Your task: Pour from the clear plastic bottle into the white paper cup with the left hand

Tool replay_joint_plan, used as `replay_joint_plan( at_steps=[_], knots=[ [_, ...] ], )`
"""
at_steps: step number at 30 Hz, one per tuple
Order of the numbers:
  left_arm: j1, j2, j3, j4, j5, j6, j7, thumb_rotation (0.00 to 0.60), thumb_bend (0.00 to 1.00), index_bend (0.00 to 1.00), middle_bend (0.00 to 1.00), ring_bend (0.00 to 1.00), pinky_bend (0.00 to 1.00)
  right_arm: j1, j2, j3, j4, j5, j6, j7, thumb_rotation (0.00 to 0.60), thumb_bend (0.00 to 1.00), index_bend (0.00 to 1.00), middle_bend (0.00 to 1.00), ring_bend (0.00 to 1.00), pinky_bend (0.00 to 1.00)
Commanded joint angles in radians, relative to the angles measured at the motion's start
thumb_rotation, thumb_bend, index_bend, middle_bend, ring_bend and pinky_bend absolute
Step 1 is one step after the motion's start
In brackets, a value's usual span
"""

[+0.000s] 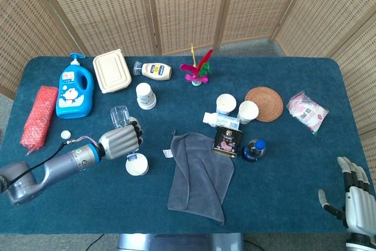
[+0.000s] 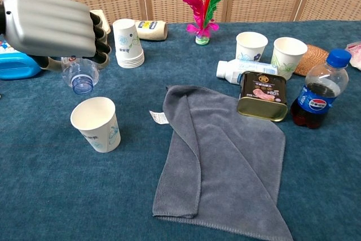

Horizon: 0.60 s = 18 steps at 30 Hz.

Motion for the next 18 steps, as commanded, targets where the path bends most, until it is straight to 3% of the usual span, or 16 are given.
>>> replay_joint_plan(
  at_steps=[1,18],
  knots=[
    [-0.003,0.002,-0.001,0.002,-0.003,-0.007,0.013,0.6,0.46,0.44,0.4,0.34,0.33,0.0,-0.001,0.0,0.0,0.0,-0.001,0.0,0.6,0.39,0.0,0.03,0.0,0.0],
    [-0.021,0.011,0.0,-0.001,0.006,-0.028,0.053,0.6,0.47,0.47,0.41,0.34,0.33,0.002,-0.009,0.002,0.005,0.005,-0.008,0.0,0.6,0.39,0.0,0.03,0.0,0.0]
  ],
)
